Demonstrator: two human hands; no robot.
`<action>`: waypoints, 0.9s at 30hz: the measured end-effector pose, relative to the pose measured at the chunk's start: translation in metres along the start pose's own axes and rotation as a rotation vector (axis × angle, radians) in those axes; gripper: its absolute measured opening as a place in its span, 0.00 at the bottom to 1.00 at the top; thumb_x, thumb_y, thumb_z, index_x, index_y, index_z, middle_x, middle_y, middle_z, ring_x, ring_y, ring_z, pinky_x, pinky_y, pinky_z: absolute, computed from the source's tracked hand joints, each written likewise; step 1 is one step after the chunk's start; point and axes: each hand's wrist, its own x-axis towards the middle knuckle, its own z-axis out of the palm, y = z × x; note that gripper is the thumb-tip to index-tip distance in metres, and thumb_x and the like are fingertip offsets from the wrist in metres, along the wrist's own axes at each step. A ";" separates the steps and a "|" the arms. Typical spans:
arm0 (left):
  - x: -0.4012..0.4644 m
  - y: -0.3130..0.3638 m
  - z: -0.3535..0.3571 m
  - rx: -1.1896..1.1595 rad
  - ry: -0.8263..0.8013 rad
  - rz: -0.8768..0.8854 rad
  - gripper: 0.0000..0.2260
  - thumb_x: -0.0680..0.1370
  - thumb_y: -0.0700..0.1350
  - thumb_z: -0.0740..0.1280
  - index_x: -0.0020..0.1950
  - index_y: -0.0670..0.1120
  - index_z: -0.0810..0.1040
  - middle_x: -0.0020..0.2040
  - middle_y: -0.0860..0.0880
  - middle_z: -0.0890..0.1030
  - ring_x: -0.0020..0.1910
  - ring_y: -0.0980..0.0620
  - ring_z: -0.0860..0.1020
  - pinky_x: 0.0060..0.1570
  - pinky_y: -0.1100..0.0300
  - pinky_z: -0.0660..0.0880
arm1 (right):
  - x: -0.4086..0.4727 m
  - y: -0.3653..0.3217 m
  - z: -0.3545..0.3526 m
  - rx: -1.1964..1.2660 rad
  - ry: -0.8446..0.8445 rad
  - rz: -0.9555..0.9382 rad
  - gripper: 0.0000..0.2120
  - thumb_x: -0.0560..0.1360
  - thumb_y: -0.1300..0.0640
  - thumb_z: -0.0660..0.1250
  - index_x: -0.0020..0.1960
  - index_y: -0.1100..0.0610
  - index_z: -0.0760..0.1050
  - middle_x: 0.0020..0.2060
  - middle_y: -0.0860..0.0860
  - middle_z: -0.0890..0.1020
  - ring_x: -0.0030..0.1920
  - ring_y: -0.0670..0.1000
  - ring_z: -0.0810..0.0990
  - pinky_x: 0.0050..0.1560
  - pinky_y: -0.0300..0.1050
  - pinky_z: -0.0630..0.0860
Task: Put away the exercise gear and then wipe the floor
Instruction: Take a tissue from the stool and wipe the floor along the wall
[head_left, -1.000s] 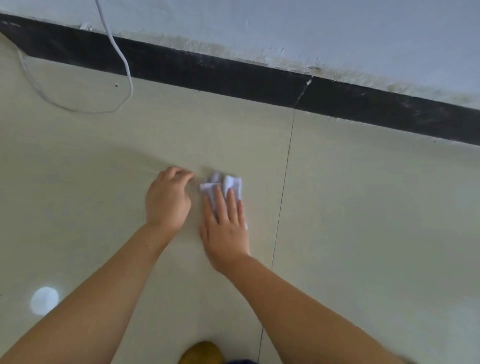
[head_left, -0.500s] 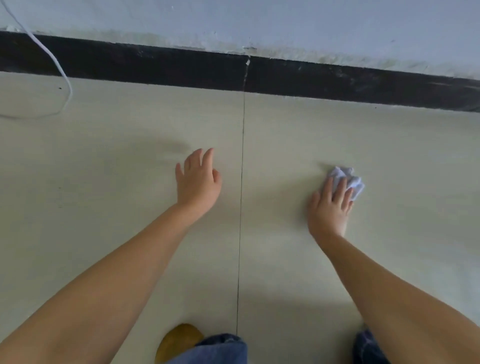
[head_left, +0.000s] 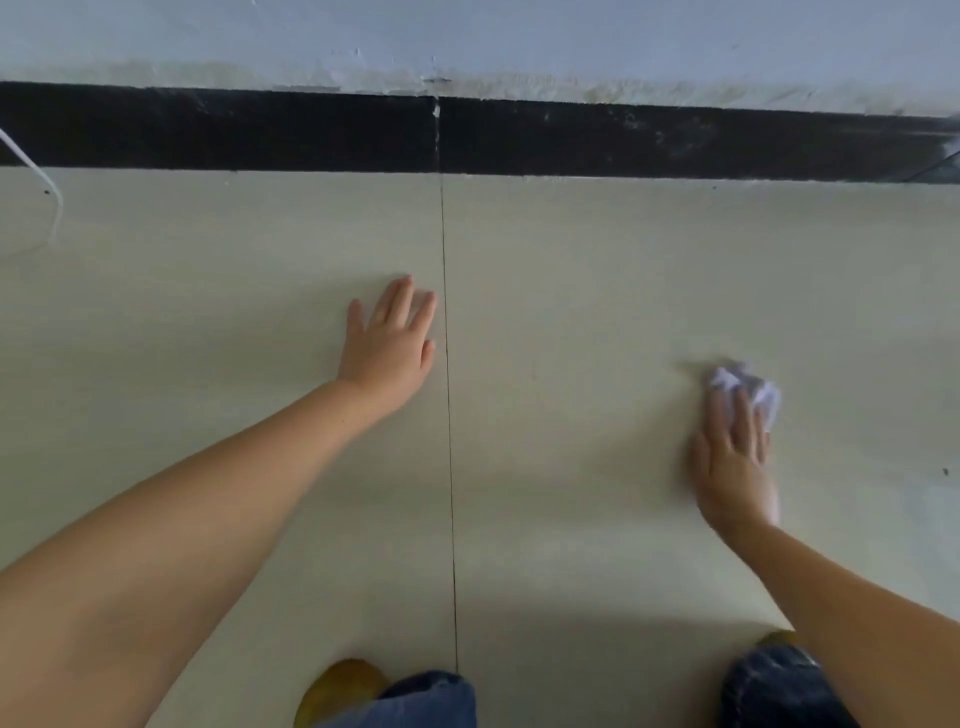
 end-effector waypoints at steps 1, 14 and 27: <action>0.000 0.001 0.001 0.002 0.013 0.005 0.24 0.81 0.47 0.55 0.76 0.45 0.56 0.77 0.40 0.53 0.76 0.45 0.52 0.68 0.39 0.55 | 0.011 0.006 -0.009 0.076 -0.003 0.259 0.29 0.80 0.44 0.45 0.78 0.53 0.50 0.77 0.56 0.48 0.77 0.60 0.44 0.75 0.58 0.49; -0.001 0.000 -0.001 -0.026 0.037 0.016 0.25 0.75 0.49 0.49 0.68 0.42 0.71 0.70 0.37 0.69 0.69 0.41 0.69 0.58 0.33 0.66 | 0.005 -0.098 0.034 -0.201 -0.070 -0.820 0.26 0.80 0.48 0.49 0.77 0.53 0.54 0.75 0.56 0.60 0.74 0.59 0.55 0.75 0.50 0.47; 0.000 0.006 -0.003 -0.077 0.017 -0.026 0.24 0.74 0.48 0.52 0.67 0.42 0.73 0.69 0.38 0.71 0.68 0.41 0.71 0.57 0.31 0.67 | 0.016 -0.166 0.043 -0.170 -0.067 -0.745 0.27 0.79 0.47 0.51 0.75 0.57 0.57 0.75 0.57 0.61 0.75 0.61 0.55 0.73 0.56 0.50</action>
